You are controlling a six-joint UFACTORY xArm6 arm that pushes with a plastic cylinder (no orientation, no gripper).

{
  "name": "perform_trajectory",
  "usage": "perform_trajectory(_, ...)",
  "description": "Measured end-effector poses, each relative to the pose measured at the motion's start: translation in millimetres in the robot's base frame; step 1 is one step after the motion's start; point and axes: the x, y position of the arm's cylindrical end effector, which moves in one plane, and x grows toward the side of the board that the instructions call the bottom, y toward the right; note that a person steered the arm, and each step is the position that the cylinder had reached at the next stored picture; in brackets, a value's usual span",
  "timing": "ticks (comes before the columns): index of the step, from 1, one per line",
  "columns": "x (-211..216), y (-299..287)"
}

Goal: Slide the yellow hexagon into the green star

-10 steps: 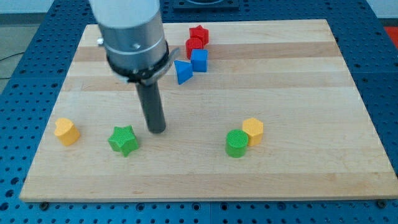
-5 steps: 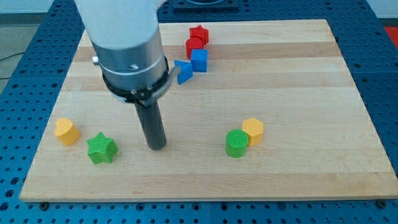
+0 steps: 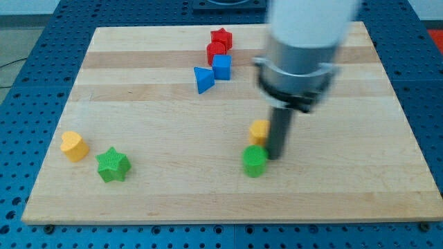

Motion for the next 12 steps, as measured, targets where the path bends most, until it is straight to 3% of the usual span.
perform_trajectory(1,-0.1,-60.5)
perform_trajectory(3,33.7,24.8)
perform_trajectory(4,48.2,14.3)
perform_trajectory(5,17.3,-51.3)
perform_trajectory(6,18.3,-23.5)
perform_trajectory(7,49.8,-11.6)
perform_trajectory(9,5.4,-111.3)
perform_trajectory(10,26.5,-11.2)
perform_trajectory(11,37.2,-24.6)
perform_trajectory(12,36.4,-83.1)
